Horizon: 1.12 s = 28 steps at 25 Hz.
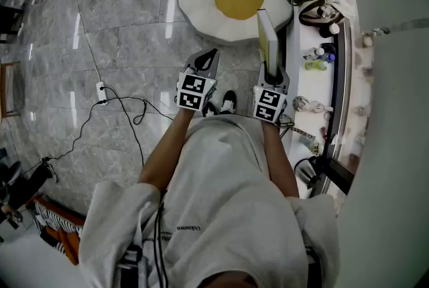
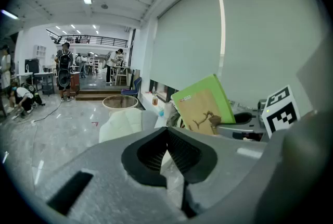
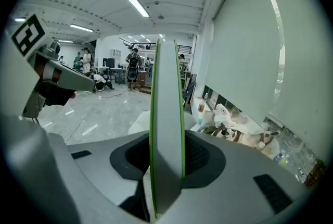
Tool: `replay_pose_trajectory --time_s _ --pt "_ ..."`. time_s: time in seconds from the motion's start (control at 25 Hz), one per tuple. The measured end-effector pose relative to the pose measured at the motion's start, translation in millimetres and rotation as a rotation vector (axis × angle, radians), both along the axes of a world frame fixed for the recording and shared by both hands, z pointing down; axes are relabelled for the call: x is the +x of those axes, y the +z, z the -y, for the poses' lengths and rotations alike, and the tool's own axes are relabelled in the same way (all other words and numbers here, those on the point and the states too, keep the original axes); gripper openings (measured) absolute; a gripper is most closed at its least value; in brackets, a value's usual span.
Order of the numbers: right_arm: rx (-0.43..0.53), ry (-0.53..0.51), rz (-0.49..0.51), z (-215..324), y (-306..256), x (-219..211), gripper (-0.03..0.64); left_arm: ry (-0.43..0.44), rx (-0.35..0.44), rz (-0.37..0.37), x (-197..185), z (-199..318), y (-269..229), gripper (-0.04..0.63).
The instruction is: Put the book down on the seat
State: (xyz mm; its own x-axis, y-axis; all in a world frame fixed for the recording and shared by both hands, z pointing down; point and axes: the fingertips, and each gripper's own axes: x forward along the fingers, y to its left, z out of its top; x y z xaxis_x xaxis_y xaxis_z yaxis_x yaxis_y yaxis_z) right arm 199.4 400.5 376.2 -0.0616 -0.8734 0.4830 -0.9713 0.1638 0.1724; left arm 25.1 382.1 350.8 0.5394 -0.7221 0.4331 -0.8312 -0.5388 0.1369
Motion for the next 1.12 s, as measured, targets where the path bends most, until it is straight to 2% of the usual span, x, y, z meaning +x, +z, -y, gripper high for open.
replay_pose_trajectory --time_s 0.16,0.48,0.6,0.72,0.92,1.12 --pt "0.000 -0.016 0.009 1.7 1.4 8.5 0.135 0.031 -0.025 0.022 20.8 3.1 6.6 0.008" --pt "0.000 0.016 0.099 5.8 15.7 22.6 0.135 0.056 -0.047 0.090 39.2 10.4 9.6 0.008" --pt "0.043 0.007 0.130 12.7 12.7 26.2 0.135 0.016 -0.022 0.114 33.8 10.6 11.1 0.008" --pt "0.040 -0.037 0.126 17.6 14.6 26.2 0.135 0.034 0.019 0.189 40.3 8.9 16.2 0.008" --pt "0.010 -0.076 0.155 22.1 25.4 28.6 0.135 -0.024 -0.022 0.136 44.7 10.7 23.8 0.008" --pt "0.003 -0.148 0.151 27.1 31.2 29.3 0.135 -0.033 -0.041 0.181 48.8 11.3 38.3 0.008"
